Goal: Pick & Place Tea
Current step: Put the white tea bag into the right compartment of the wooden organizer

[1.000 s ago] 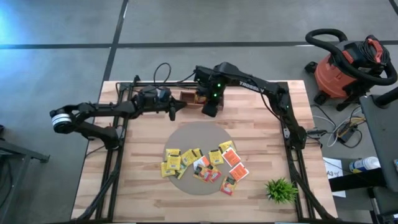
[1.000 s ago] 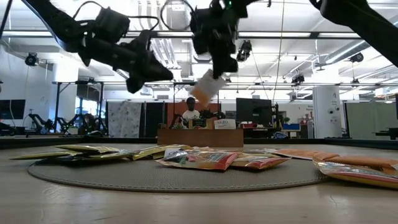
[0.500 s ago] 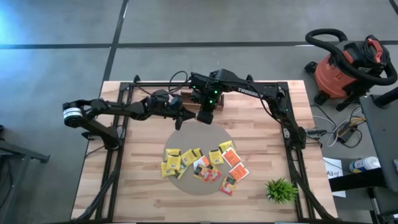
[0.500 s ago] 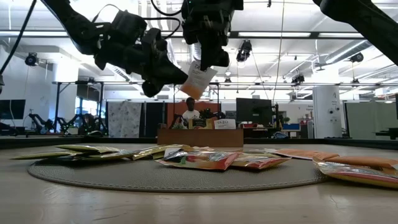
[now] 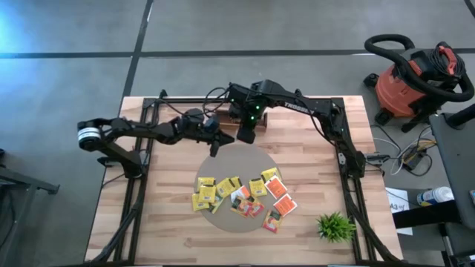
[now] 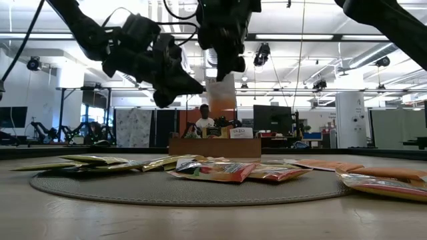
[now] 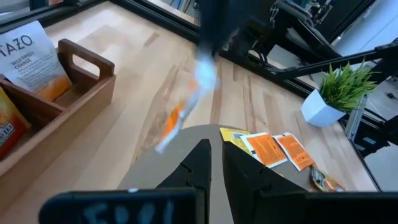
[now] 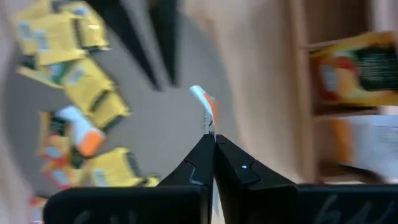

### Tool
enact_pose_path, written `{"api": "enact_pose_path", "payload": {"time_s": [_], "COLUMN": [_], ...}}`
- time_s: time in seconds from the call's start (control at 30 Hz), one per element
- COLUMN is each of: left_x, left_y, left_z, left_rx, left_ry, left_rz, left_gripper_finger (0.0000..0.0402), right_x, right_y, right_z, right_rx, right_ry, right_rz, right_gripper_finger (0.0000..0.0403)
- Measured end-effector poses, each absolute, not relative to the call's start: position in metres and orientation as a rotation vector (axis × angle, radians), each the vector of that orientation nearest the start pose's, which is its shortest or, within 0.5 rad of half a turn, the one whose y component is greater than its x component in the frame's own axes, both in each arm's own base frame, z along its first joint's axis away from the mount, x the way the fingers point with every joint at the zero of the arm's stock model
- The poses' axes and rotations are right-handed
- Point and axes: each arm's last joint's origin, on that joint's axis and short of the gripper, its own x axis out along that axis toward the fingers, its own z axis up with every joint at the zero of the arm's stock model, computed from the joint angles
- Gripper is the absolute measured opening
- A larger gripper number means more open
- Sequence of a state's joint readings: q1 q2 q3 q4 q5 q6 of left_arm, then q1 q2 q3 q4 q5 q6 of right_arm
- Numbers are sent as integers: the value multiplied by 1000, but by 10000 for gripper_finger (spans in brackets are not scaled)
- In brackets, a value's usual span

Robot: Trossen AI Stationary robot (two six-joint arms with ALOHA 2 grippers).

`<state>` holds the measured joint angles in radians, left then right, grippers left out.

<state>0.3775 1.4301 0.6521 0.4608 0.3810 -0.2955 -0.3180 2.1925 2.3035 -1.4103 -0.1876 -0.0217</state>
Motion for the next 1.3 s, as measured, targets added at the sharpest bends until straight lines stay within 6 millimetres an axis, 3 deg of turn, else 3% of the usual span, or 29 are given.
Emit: {"api": "enact_pose_path", "payload": {"time_s": [0.3, 0.5, 0.9, 1.3], "left_x": [267, 265, 263, 262], "left_y": [95, 96, 100, 102], "left_z": [209, 210, 210, 208], "left_rx": [-412, -383, -374, -380], "left_ry": [330, 332, 327, 350], "left_rz": [79, 121, 175, 207], "left_gripper_finger": [35, 35, 35, 35], "right_x": [390, 379, 372, 368], "right_y": [-198, -230, -243, -251], "right_z": [296, 274, 245, 230], "right_rx": [228, 263, 248, 243], "right_ry": [1316, 1282, 1309, 1300], "right_rz": [-220, -177, -141, -121], "right_gripper_finger": [8, 8, 8, 8]}}
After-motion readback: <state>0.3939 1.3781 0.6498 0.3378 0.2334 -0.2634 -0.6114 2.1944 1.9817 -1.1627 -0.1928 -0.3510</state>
